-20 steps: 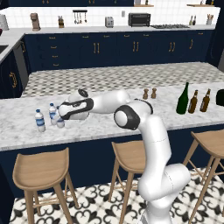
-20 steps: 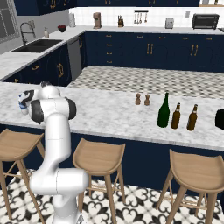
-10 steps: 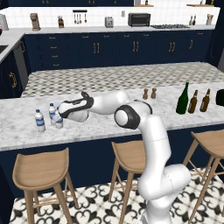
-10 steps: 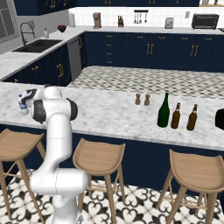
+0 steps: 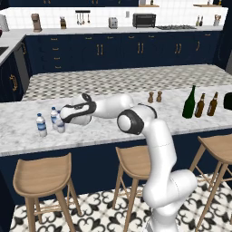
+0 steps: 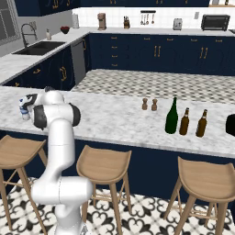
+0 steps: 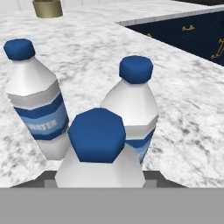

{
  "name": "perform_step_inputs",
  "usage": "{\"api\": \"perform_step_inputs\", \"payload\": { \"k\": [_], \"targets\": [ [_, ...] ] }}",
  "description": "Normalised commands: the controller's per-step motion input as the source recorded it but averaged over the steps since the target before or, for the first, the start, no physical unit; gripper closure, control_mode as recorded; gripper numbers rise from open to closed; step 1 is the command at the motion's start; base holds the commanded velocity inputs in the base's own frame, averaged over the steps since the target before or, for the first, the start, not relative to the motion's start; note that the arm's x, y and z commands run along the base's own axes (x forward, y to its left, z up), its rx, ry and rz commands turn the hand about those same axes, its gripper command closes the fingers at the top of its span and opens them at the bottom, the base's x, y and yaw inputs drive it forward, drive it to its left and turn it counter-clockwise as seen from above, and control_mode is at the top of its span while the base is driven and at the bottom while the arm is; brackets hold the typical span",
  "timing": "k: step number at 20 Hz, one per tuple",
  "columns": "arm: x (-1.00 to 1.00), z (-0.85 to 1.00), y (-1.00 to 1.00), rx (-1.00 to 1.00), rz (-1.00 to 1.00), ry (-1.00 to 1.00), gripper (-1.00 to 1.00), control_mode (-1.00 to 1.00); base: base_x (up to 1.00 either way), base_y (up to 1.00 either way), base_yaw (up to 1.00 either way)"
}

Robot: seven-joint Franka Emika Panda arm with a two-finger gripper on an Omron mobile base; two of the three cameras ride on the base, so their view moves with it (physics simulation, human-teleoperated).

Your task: Move the plastic bottles in the middle to the plastics group, and the glass bottles in the middle to the glass group.

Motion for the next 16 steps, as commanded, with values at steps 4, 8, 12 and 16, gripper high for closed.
{"api": "perform_step_inputs", "payload": {
  "k": [4, 8, 12, 16],
  "targets": [
    [0.00, 0.00, 0.00, 0.00, 0.00, -0.01, 1.00, -1.00, 0.00, 0.00, 0.00],
    [0.00, 0.00, 0.00, 0.00, 0.00, 0.00, 1.00, -1.00, 0.00, 0.00, 0.00],
    [0.00, 0.00, 0.00, 0.00, 0.00, 0.00, 1.00, -1.00, 0.00, 0.00, 0.00],
    [0.00, 0.00, 0.00, 0.00, 0.00, 0.00, 1.00, -1.00, 0.00, 0.00, 0.00]
  ]
}}
